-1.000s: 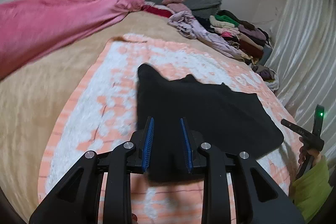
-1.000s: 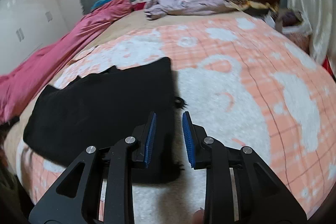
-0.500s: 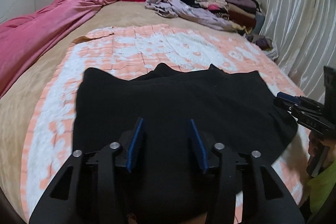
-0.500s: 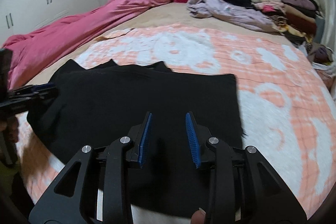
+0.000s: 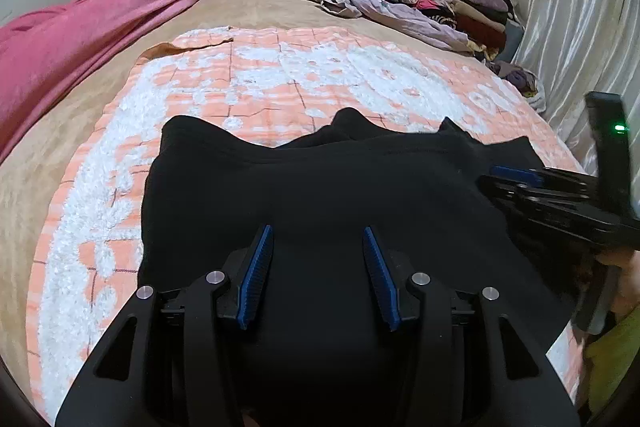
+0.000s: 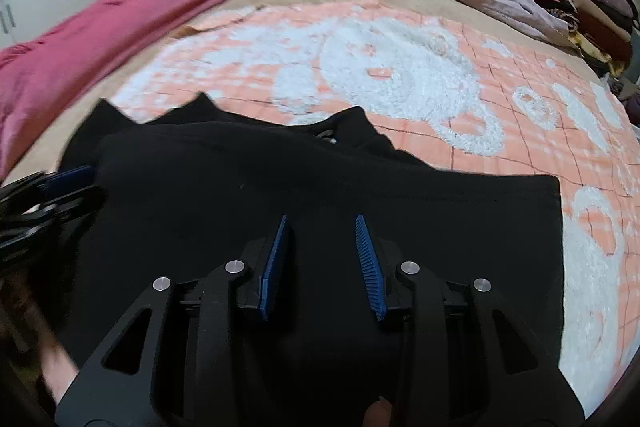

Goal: Fold small clothes

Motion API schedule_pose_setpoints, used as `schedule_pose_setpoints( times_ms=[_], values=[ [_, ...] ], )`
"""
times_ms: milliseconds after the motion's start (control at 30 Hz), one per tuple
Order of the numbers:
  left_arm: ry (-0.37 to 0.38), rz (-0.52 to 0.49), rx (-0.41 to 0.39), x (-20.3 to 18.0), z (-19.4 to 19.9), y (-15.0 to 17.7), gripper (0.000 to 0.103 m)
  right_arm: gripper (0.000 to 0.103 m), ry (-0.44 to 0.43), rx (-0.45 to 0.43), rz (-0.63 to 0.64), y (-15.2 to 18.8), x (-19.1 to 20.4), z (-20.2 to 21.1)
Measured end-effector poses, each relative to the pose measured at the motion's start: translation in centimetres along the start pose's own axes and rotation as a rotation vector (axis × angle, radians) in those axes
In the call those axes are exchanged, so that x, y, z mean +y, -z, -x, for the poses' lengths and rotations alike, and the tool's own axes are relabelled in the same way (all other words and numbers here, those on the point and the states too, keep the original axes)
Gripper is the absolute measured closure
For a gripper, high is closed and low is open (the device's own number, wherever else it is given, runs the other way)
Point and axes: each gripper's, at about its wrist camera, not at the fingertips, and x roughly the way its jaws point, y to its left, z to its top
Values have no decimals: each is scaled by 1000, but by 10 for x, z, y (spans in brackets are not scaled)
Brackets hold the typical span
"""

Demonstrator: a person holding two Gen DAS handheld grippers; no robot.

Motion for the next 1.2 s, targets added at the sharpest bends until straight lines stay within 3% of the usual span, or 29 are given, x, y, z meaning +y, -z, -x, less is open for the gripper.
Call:
schedule_pose_setpoints(
  times_ms=[400, 500, 600, 767, 900, 1067, 1200],
  values=[
    [17, 44, -12, 7, -2, -1, 57, 71, 20, 10, -106, -14, -15, -20],
    [20, 49, -15, 7, 1, -1, 57, 61, 19, -36, -145, -8, -23, -4],
    [20, 51, -15, 7, 3, 0, 57, 57, 9, -79, -191, 3, -34, 20],
    [14, 62, -21, 7, 12, 0, 46, 46, -12, -120, -229, 36, -45, 60],
    [-4, 61, -39, 5, 25, 3, 44, 42, -11, -148, -210, 63, -43, 82],
    [-10, 45, -46, -1, 40, 11, 40, 40, 21, -151, -165, 82, -39, 94],
    [-35, 31, -4, -1, 41, 25, 35, 40, 70, -104, -160, 91, -43, 86]
  ],
)
